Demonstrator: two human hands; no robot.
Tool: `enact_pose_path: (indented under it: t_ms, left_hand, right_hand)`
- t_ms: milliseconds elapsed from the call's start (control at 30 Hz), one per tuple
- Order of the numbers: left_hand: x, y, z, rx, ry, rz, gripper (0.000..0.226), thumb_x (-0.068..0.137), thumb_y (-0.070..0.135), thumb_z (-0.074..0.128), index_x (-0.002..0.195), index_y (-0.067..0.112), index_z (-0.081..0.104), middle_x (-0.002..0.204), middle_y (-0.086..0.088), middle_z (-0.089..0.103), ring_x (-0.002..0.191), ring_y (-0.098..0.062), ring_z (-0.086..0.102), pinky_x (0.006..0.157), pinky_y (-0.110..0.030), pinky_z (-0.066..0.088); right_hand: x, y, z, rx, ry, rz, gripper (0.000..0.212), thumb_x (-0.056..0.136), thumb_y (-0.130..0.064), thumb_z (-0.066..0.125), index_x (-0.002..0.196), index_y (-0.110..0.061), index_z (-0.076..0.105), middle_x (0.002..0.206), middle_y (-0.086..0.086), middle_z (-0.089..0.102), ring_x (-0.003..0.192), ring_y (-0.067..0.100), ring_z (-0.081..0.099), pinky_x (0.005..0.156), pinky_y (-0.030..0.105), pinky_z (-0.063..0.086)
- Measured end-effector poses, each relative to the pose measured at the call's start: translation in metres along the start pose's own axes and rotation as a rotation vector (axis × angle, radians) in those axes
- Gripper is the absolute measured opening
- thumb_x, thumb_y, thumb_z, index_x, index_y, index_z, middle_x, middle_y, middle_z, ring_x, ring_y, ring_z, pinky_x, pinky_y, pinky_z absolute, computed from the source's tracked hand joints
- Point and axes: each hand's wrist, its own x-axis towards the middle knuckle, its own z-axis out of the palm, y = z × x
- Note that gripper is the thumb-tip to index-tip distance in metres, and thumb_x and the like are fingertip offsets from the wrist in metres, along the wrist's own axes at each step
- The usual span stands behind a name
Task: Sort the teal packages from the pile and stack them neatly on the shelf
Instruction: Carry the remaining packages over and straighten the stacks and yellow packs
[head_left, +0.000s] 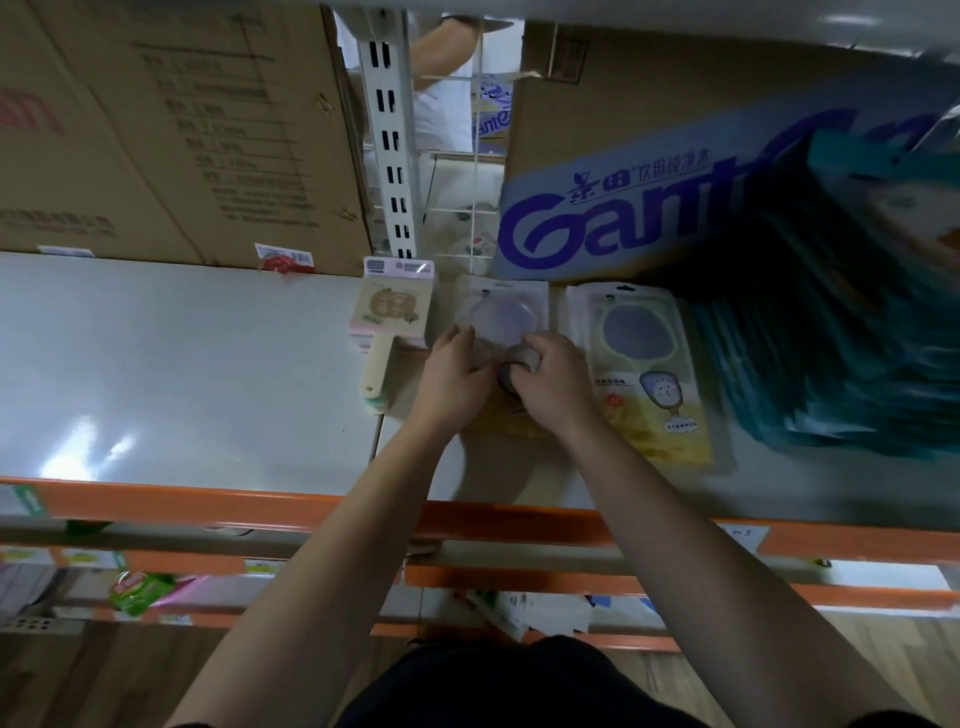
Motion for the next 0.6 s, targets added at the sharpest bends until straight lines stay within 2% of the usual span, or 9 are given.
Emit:
enact_pose_path:
  t_ms: [67, 167, 333, 533, 600]
  left_hand:
    - [-0.0013, 0.0006, 0.0013, -0.001, -0.02, 0.022, 0.027, 0.089, 0.013, 0.057, 0.115, 0.004, 0.061, 0.122, -0.01, 0.056, 0.108, -0.024, 0.056, 0.086, -0.033, 0.047]
    - [-0.0036, 0.0021, 0.0029, 0.023, -0.01, 0.022, 0.023, 0.089, 0.01, 0.057, 0.11, 0.0, 0.061, 0.119, -0.013, 0.054, 0.105, -0.025, 0.055, 0.089, -0.04, 0.048]
    - [-0.0037, 0.0026, 0.0027, 0.039, -0.007, 0.01, 0.019, 0.091, 0.011, 0.057, 0.103, -0.002, 0.062, 0.118, -0.013, 0.054, 0.103, -0.025, 0.054, 0.085, -0.033, 0.046]
    - [-0.0035, 0.0022, 0.0002, 0.034, -0.011, 0.022, 0.023, 0.091, 0.011, 0.055, 0.111, 0.001, 0.063, 0.122, -0.013, 0.054, 0.108, -0.026, 0.054, 0.089, -0.033, 0.045]
    - [-0.0047, 0.003, 0.0008, 0.041, -0.007, 0.033, 0.027, 0.092, 0.009, 0.052, 0.117, 0.002, 0.061, 0.127, -0.015, 0.052, 0.115, -0.029, 0.052, 0.093, -0.033, 0.042]
  right_hand:
    - [0.0003, 0.0012, 0.0006, -0.027, -0.026, -0.017, 0.049, 0.092, -0.011, 0.056, 0.14, -0.005, 0.048, 0.144, 0.009, 0.044, 0.132, 0.022, 0.041, 0.104, 0.022, 0.029]
    - [0.0008, 0.0035, 0.0005, -0.044, -0.039, -0.041, 0.049, 0.091, -0.006, 0.057, 0.139, -0.003, 0.048, 0.143, 0.01, 0.044, 0.131, 0.023, 0.042, 0.104, 0.021, 0.029]
    - [0.0023, 0.005, 0.0013, -0.032, -0.03, -0.067, 0.049, 0.088, -0.003, 0.06, 0.136, -0.002, 0.051, 0.14, 0.011, 0.047, 0.128, 0.025, 0.044, 0.104, 0.022, 0.03]
    - [0.0047, 0.0054, 0.002, -0.04, -0.025, -0.073, 0.048, 0.088, -0.002, 0.059, 0.136, -0.001, 0.051, 0.139, 0.012, 0.048, 0.128, 0.025, 0.045, 0.102, 0.019, 0.028]
    - [0.0037, 0.0042, -0.0004, -0.048, -0.056, -0.073, 0.051, 0.09, -0.008, 0.06, 0.139, -0.002, 0.048, 0.142, 0.011, 0.045, 0.131, 0.025, 0.043, 0.105, 0.022, 0.03]
